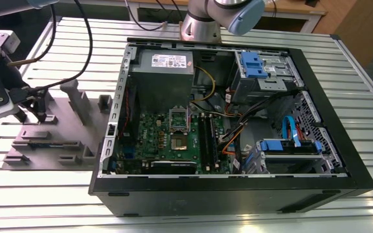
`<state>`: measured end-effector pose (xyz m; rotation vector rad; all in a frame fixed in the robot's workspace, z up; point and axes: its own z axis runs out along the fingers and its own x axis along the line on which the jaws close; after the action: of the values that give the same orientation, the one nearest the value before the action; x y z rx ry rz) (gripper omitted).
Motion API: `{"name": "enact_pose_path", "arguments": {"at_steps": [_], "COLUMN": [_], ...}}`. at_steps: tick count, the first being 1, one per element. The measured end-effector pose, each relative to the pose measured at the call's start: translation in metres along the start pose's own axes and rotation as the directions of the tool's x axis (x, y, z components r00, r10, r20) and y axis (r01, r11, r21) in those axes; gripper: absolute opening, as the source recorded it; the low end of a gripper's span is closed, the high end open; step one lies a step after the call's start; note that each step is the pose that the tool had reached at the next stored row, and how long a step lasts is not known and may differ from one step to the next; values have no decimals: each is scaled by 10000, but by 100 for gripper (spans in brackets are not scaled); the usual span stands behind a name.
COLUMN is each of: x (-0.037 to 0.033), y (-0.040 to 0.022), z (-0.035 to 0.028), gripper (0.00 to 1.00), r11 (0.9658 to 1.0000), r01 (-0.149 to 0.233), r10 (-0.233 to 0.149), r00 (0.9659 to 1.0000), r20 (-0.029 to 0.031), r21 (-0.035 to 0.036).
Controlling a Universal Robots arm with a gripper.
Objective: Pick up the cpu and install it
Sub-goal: 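Pick up the cpu and move it towards the insertion slot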
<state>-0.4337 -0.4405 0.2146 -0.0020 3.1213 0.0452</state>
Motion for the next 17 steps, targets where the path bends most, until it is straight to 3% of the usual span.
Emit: {"name": "enact_pose_path", "arguments": {"at_steps": [5,12,17], "x": [0,-1,-1], "y": [0,2,2], "z": [-3,-85,-87], "gripper": [47,47,47], "r11": [10000,10000,10000], "r01": [0,-1,0], "r10": [0,1,0], "r00": [10000,10000,10000], "r20": [-1,-2,-1], "r21": [0,2,1]}}
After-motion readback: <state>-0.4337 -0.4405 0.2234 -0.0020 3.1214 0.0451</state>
